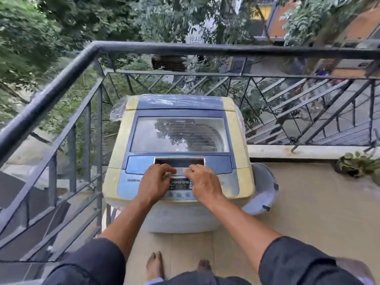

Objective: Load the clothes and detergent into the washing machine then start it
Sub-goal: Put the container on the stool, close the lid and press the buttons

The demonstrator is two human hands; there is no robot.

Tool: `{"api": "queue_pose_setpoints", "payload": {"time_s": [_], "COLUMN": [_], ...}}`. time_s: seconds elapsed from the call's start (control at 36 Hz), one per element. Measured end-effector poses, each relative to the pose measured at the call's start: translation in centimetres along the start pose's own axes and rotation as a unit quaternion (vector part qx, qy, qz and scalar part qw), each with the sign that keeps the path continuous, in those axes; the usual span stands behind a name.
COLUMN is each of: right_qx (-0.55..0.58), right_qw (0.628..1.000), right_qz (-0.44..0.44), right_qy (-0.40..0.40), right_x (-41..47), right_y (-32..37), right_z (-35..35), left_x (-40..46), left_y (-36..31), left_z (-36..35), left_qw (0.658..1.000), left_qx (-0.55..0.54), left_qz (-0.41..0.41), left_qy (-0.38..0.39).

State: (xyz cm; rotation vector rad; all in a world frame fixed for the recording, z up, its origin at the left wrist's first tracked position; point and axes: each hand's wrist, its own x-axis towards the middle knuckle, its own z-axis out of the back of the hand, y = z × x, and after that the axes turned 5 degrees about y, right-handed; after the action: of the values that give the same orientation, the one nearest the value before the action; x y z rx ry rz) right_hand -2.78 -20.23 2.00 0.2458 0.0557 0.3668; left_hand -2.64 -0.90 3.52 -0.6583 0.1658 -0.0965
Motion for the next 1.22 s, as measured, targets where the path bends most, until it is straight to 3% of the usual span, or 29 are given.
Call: {"api": "queue_pose_setpoints", "payload": {"time_s": [0.25,0.42,0.58,0.67,0.81,0.94,1.11,1.22], "right_qx": [0.065,0.118,0.165,0.185,0.165,0.13,0.085,0.087], "right_qw": [0.994,0.988,0.98,0.971,0.963,0.958,0.949,0.939], "right_qz": [-0.078,-0.094,-0.107,-0.148,-0.201,-0.239,-0.302,-0.334], "right_qy": [0.028,0.008,0.033,-0.005,-0.071,-0.084,-0.027,-0.002], "right_x": [0.0,-0.5,-0.8,-1.5,-3.3,-5.0,-7.3,-8.6], "right_y": [1.2,1.5,1.3,1.1,0.7,0.3,-0.9,-1.4], "right_z": [-1.2,-1.3,-0.5,0.0,0.6,0.8,0.4,-0.1], "left_x": [0.1,-0.5,-0.5,-0.4,1.3,2.7,3.4,3.6], "left_y": [1.8,2.8,2.4,2.3,1.4,0.7,0.2,0.4], "left_z": [0.0,-0.1,0.8,1.6,1.9,1.5,1.1,0.5], "left_qw": [0.997,0.994,0.988,0.968,0.92,0.896,0.863,0.86], "left_qx": [-0.005,-0.026,-0.138,-0.243,-0.36,-0.366,-0.373,-0.368], "left_qz": [-0.081,-0.092,-0.046,-0.042,-0.06,-0.097,-0.117,-0.13], "left_qy": [-0.017,0.043,0.051,0.044,0.145,0.231,0.322,0.328]}}
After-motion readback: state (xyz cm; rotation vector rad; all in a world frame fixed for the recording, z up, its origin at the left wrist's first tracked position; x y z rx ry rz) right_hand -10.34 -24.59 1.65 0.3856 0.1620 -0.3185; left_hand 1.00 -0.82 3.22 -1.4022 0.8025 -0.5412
